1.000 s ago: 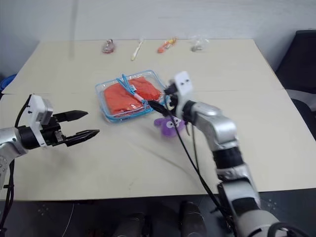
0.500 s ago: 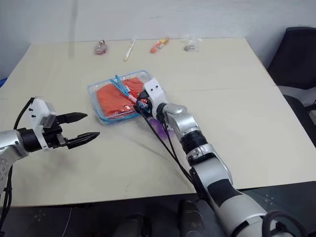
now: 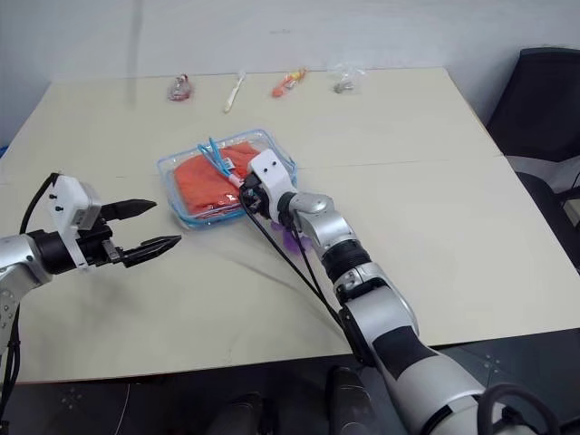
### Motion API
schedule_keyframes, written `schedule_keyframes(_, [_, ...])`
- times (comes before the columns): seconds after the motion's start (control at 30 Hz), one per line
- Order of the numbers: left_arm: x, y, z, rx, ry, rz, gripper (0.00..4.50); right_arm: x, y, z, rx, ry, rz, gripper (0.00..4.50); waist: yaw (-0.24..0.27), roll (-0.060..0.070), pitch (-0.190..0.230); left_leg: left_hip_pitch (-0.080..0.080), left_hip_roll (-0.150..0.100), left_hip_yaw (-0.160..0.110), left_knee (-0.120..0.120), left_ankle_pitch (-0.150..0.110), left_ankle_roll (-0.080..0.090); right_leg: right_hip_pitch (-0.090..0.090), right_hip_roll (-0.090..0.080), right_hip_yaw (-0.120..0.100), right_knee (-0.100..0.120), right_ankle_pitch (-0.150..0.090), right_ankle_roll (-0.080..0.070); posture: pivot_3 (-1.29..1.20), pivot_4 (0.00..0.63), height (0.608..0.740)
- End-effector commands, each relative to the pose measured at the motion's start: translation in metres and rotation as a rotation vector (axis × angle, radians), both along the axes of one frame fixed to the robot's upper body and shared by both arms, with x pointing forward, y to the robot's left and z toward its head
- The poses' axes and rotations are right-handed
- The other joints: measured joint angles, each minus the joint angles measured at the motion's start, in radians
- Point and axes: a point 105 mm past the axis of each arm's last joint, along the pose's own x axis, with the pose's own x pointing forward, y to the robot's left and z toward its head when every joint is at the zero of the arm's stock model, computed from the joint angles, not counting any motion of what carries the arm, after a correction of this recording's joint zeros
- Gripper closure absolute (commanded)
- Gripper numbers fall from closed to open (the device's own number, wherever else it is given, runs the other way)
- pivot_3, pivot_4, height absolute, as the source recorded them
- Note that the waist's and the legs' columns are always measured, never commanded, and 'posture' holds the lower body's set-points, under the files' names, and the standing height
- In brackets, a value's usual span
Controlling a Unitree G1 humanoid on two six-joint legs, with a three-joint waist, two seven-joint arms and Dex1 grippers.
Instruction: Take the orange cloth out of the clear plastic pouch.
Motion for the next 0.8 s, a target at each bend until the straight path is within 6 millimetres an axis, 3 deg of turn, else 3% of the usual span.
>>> schedule_keyframes(0.03, [0.001,-0.001,0.011,0.003,-0.053,-0.004,0.00,0.002,0.003,0.018,0.033,-0.054,0.001,4.06,0.000,0.000,0.000,0.000,0.000,0.000,0.000,0.000,0.000,0.000,0.000,0.000,0.000,0.000,0.000,0.00,0.150,0.740])
schedule_keyframes(0.27, [0.003,-0.010,0.011,-0.015,-0.050,-0.040,0.00,0.002,-0.005,0.036,0.076,-0.099,-0.004,4.06,0.001,0.000,0.000,0.000,0.000,0.000,0.000,0.000,0.000,0.000,0.000,0.000,0.000,0.000,0.000,0.00,0.150,0.740])
schedule_keyframes(0.4, [0.004,-0.033,0.008,-0.033,-0.034,-0.125,0.00,-0.009,-0.037,0.085,0.191,-0.145,-0.032,4.06,0.011,0.001,0.000,-0.002,0.000,-0.002,0.001,0.000,0.000,0.000,-0.001,0.000,0.000,0.000,0.000,0.00,0.150,0.740])
schedule_keyframes(0.5, [0.004,-0.062,0.006,-0.055,-0.023,-0.239,0.00,-0.026,-0.097,0.115,0.241,-0.175,-0.130,4.06,0.037,0.001,0.000,-0.004,-0.001,-0.004,0.002,0.000,0.000,0.000,-0.002,0.000,0.000,0.000,0.000,0.00,0.150,0.740])
schedule_keyframes(0.6, [0.002,-0.089,0.007,-0.069,-0.020,-0.350,0.00,-0.046,-0.159,0.121,0.243,-0.156,-0.270,4.06,0.060,0.000,0.000,-0.008,-0.002,-0.006,0.004,0.000,0.001,-0.002,-0.002,-0.002,-0.001,0.000,0.000,0.00,0.150,0.740])
schedule_keyframes(0.7, [0.002,-0.111,0.013,-0.088,-0.029,-0.455,0.00,-0.071,-0.221,0.107,0.164,-0.120,-0.446,4.06,0.075,0.000,0.000,-0.012,-0.003,-0.004,0.006,0.000,0.001,-0.003,-0.002,-0.002,-0.002,0.001,0.001,0.00,0.150,0.740])
schedule_keyframes(0.8, [0.001,-0.134,0.023,-0.108,-0.050,-0.565,0.00,-0.100,-0.276,0.080,0.081,-0.060,-0.624,4.06,0.088,0.001,0.000,-0.013,-0.006,0.000,0.008,0.000,0.001,-0.005,-0.001,-0.002,-0.003,0.001,0.002,0.00,0.150,0.740])
